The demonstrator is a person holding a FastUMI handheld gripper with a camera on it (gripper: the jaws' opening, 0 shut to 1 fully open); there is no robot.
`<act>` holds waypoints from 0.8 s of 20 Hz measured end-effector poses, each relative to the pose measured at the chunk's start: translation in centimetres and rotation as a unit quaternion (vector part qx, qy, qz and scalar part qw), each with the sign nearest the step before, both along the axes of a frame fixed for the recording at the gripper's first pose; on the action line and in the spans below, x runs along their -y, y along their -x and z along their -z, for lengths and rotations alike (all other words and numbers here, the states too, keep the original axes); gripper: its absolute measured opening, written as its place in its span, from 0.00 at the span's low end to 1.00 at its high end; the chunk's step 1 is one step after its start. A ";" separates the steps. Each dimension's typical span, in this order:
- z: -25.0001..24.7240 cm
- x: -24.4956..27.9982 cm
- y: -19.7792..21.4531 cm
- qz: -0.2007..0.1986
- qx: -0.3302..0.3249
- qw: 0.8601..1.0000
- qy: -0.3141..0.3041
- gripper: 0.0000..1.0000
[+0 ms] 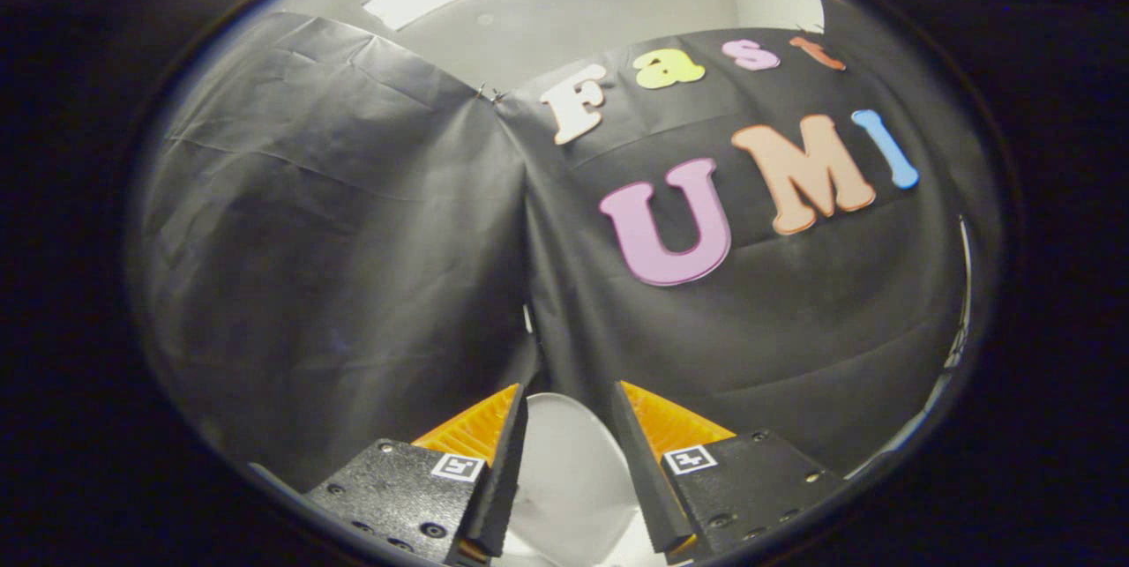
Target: Open the toilet lid.
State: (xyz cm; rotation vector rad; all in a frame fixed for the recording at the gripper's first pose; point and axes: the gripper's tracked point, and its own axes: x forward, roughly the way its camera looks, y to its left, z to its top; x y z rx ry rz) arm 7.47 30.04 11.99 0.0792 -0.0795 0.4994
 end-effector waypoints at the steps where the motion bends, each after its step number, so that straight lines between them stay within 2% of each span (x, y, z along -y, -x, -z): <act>1: -0.4 1.7 -0.1 0.018 0.005 1.000 0.001 0.59; 9: -1.6 15.5 0.9 0.150 0.025 0.988 0.038 0.60; 16: -0.4 27.4 4.7 0.259 0.029 0.965 0.027 0.60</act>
